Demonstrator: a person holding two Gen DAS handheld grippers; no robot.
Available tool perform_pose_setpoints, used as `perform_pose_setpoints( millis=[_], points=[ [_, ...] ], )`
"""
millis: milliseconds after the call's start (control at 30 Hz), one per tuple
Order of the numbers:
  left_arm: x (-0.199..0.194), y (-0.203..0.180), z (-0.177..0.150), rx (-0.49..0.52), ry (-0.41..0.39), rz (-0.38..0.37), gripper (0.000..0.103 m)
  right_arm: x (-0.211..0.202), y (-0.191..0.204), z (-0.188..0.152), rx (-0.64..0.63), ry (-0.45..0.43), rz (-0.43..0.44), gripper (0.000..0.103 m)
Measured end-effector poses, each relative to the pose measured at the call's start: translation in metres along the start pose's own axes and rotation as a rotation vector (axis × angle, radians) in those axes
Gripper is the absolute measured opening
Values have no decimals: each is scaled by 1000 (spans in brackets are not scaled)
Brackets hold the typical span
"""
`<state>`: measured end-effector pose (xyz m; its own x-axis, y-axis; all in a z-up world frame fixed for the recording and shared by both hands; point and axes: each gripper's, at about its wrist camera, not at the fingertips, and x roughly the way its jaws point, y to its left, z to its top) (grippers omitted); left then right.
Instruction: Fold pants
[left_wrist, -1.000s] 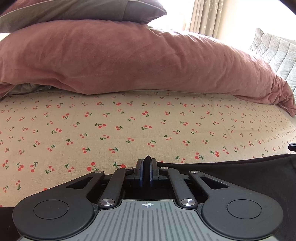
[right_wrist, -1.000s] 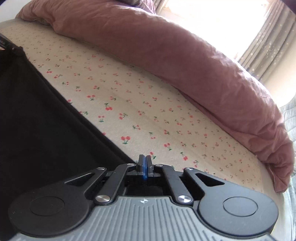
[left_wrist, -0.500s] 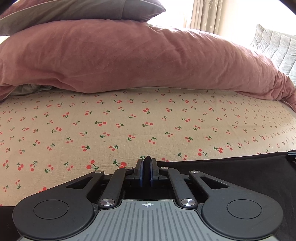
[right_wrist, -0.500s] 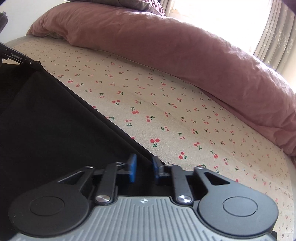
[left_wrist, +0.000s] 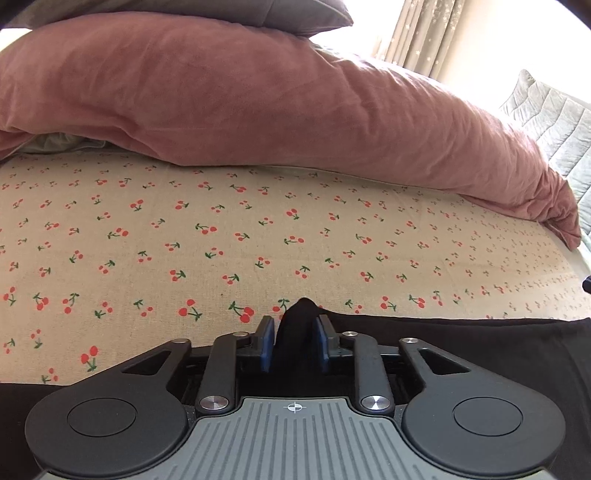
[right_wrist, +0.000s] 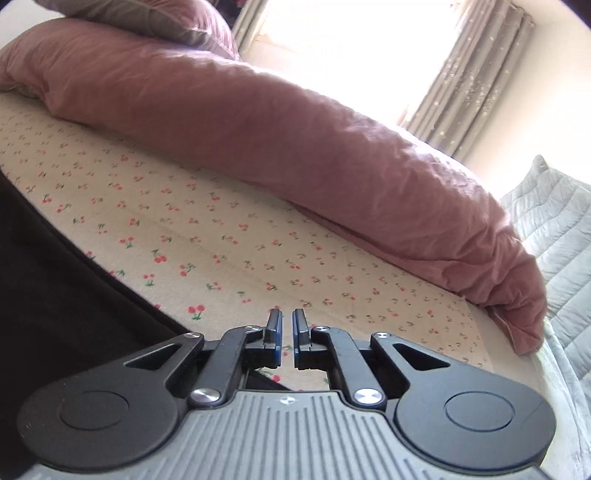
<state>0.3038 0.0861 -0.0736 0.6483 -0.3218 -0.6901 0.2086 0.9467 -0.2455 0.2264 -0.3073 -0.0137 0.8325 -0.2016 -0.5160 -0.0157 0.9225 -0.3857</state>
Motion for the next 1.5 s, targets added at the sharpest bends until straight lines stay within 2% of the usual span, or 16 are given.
perform_pose_setpoints(
  millis=[67,100,200,333,400,500,567,633,800,900,1000,1133,1200,1267,1367,1500],
  points=[
    [-30,15,5,-39,-28,18,54,-24,-18,12,78,-28,-32,0],
    [-45,24,8,-78,-41,38,61,-37,-25,16,105,-37,-39,5],
    [-83,63,12,-276,-35,100,61,-72,-39,19,186,-61,-43,20],
    [-133,106,-20,-478,-62,139,61,-101,-51,10,348,-35,4,24],
    [-148,124,-45,-527,-41,222,52,-107,-57,-3,487,-8,71,36],
    [-155,157,-84,-602,24,381,29,-92,-52,-33,620,104,195,37],
    [-163,173,-105,-655,12,345,21,-71,-37,-49,607,226,184,37],
    [-172,176,-116,-644,11,307,21,-55,-26,-58,597,318,136,37],
    [-190,182,-138,-639,32,315,3,-63,-2,-45,539,252,190,37],
    [-198,181,-152,-653,33,312,2,-69,22,-40,442,246,224,37],
    [-202,178,-156,-611,35,297,2,-61,43,-41,339,306,240,37],
    [-204,171,-157,-601,48,314,2,-70,54,-42,334,337,290,39],
    [-203,169,-157,-596,49,323,2,-85,58,-36,336,286,311,60],
    [-203,173,-161,-625,45,305,2,-101,65,-31,320,232,320,74],
    [-205,187,-168,-702,35,238,2,-118,79,-32,288,208,318,78],
    [-205,184,-169,-669,37,231,3,-109,102,-49,237,335,373,89]
  ],
)
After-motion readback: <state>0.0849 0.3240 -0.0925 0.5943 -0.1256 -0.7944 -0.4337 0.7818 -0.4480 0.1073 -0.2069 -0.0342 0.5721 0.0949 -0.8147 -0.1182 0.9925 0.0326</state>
